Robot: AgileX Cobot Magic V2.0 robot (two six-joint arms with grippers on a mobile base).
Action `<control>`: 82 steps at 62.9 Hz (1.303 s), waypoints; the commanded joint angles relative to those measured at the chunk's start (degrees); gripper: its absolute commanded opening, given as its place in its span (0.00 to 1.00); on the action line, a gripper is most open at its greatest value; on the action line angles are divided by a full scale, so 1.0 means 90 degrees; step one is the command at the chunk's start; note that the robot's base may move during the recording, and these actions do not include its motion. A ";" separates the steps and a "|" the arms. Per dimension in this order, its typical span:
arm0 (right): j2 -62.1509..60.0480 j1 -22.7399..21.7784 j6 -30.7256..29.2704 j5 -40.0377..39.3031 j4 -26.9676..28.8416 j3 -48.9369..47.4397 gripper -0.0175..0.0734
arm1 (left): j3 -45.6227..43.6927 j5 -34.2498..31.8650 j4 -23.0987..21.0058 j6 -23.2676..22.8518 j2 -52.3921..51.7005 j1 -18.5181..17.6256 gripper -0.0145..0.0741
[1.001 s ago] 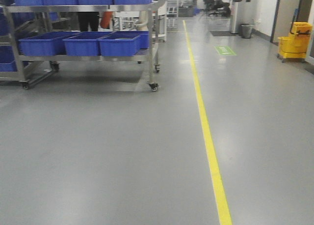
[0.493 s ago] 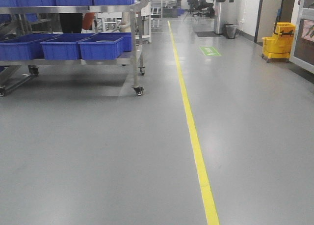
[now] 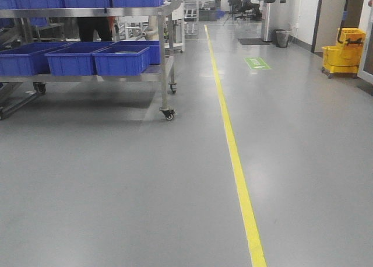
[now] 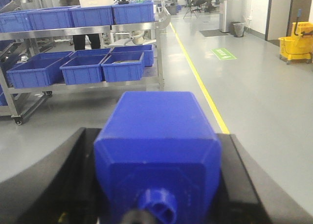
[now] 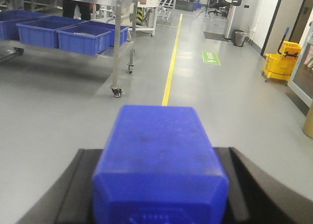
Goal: Pick and sort blue part to right shelf
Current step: 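Drive the base away from the table along the yellow floor line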
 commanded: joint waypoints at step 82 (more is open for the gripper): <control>0.0052 -0.0045 -0.0017 -0.0565 -0.0018 -0.0183 0.63 | -0.0185 -0.0599 -0.0016 0.0006 0.0095 -0.0024 0.40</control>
